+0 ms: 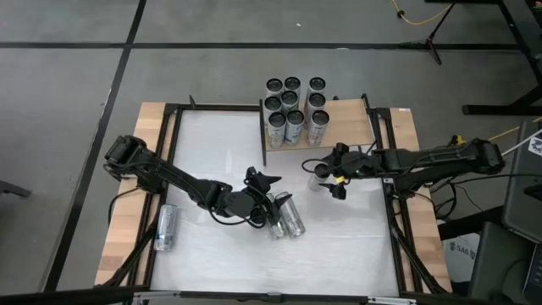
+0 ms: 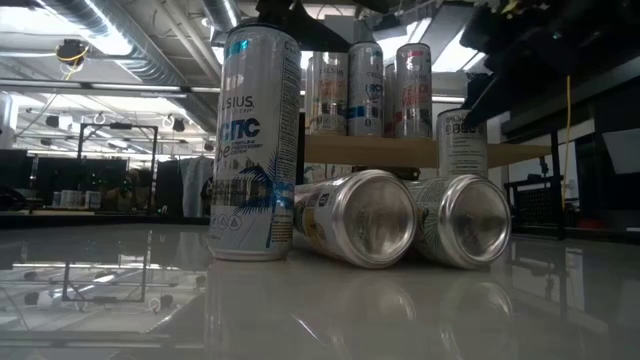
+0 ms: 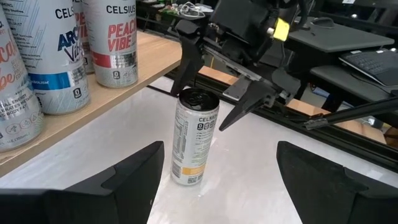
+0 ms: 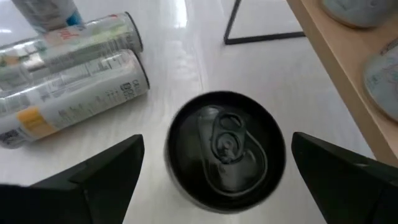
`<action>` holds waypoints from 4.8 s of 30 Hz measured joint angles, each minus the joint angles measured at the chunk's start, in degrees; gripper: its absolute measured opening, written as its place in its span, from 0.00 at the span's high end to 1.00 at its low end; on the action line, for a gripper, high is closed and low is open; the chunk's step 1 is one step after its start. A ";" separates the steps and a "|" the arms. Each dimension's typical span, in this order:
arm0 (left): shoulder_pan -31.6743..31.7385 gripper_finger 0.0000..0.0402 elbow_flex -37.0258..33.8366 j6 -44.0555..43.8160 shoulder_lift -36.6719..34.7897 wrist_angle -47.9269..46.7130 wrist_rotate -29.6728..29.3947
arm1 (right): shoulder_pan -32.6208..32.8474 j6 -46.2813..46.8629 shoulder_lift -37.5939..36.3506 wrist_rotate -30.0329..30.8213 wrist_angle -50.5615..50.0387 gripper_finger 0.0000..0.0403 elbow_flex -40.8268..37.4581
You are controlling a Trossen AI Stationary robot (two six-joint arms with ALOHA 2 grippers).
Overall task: Place canned beverage on shelf
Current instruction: Put the orange soda can on the shelf
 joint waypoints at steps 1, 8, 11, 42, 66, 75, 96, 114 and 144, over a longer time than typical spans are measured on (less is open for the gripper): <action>0.00 0.24 0.00 -0.02 0.01 0.00 0.00 | 0.00 0.64 0.32 0.53 -0.01 0.02 0.00; 0.01 0.24 0.00 0.00 0.00 -0.02 -0.01 | 0.00 3.28 1.44 1.39 0.58 0.04 0.00; 0.02 0.24 0.00 0.03 0.01 -0.02 0.00 | 0.00 3.33 1.39 1.42 0.69 0.10 0.00; 0.01 0.24 0.00 0.07 0.01 -0.05 -0.02 | 0.07 25.23 1.39 8.58 0.33 0.40 0.02; 0.00 0.24 0.00 0.09 0.01 -1.33 -0.04 | 12.48 52.51 1.42 21.73 -28.49 0.40 14.95; 0.02 0.24 0.00 0.09 0.01 -1.33 -0.19 | 18.18 72.70 4.58 29.64 -40.96 0.40 14.95; 0.02 0.24 0.00 0.53 -0.01 -1.31 -0.22 | 18.01 86.87 19.83 34.99 -44.35 0.39 15.08; 0.02 0.24 0.00 0.48 0.01 -1.31 -0.22 | 18.01 86.45 20.04 31.01 -44.39 0.20 14.97; 0.02 0.24 0.00 0.43 0.01 -1.30 -0.22 | 18.01 83.39 19.88 30.92 -56.70 0.20 22.76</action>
